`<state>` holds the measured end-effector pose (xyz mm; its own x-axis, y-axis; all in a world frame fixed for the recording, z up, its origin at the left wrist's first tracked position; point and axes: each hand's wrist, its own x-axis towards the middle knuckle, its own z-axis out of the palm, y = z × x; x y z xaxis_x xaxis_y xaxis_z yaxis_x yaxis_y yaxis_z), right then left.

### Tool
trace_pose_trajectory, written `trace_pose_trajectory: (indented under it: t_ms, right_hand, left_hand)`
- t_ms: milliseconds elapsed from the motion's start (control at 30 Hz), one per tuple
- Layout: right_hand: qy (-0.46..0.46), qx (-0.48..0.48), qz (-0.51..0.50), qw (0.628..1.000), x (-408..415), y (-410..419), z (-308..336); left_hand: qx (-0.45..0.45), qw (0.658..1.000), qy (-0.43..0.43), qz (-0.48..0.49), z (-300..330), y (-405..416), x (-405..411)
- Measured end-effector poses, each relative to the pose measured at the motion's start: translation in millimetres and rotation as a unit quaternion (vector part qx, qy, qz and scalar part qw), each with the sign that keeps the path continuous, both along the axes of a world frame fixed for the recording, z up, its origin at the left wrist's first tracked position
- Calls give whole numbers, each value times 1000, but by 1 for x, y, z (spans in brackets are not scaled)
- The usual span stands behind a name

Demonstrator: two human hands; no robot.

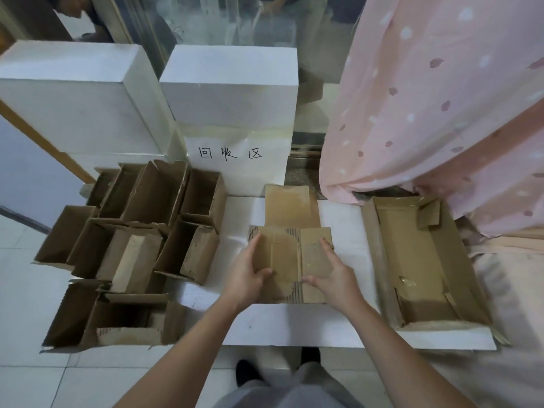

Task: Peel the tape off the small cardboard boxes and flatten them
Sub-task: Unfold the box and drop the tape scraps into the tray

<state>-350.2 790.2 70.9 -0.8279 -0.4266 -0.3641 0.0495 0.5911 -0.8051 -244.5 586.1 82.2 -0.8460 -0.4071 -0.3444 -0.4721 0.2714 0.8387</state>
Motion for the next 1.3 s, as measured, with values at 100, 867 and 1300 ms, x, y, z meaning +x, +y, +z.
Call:
trace_pose_trajectory:
  t_ms: [100,867,1300]
  right_hand:
    - [-18,-23,-30,999,-31,5,-6]
    - [-38,165,107,980,-187,-60,-112]
    - [50,222,53,972,-150,-67,-144]
  left_hand:
    - [-21,1000,-3,-15,-9,0,-41]
    - [-107,973,-203,-18,-123,-57,-202]
    - [-183,955,-230,41,-144,-42,-173]
